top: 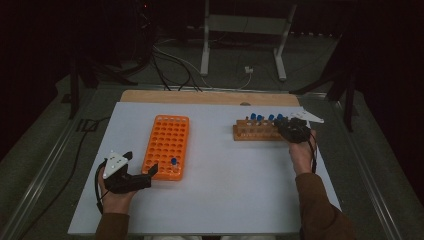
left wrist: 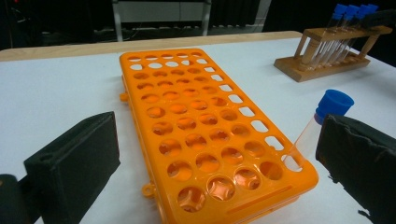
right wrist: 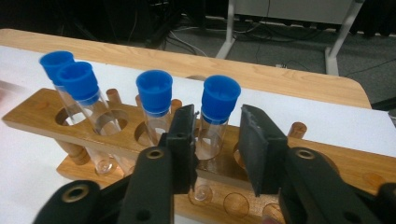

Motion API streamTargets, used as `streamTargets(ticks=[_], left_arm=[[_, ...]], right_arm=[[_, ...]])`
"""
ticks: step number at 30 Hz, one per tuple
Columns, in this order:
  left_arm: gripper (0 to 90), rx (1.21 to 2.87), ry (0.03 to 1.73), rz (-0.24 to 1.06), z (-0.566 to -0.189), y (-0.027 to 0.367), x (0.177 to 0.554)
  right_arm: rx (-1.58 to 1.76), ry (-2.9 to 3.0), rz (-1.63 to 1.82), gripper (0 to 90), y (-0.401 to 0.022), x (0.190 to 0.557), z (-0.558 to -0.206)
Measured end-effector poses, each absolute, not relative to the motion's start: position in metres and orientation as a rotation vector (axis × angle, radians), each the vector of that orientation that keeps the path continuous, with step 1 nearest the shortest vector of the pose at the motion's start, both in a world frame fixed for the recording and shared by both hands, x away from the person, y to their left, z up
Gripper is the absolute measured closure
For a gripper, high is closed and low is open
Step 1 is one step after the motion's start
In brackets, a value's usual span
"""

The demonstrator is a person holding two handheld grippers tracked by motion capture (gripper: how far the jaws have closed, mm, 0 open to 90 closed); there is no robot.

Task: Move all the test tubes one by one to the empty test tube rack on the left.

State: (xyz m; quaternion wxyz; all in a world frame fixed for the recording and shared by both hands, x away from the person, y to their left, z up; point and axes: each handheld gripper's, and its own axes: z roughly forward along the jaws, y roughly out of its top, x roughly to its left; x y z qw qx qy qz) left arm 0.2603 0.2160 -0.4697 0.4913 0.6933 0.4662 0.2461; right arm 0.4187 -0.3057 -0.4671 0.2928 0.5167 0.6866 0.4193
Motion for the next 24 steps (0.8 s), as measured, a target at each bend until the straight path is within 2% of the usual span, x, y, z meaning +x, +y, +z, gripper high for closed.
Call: streamTargets(ticks=[4, 24], left_arm=[[0.5, 1.68, 1.133, 0.596, -0.47, 0.2166, 0.2603], [0.5, 1.687, 1.132, 0.594, -0.4706, 0.216, 0.2605]], right_arm=[[1.365, 1.827, 1.113, 75.1, -0.302, 0.4202, -0.4688], [1.365, 1.821, 1.132, 77.6, -0.2985, 0.4203, -0.4697]])
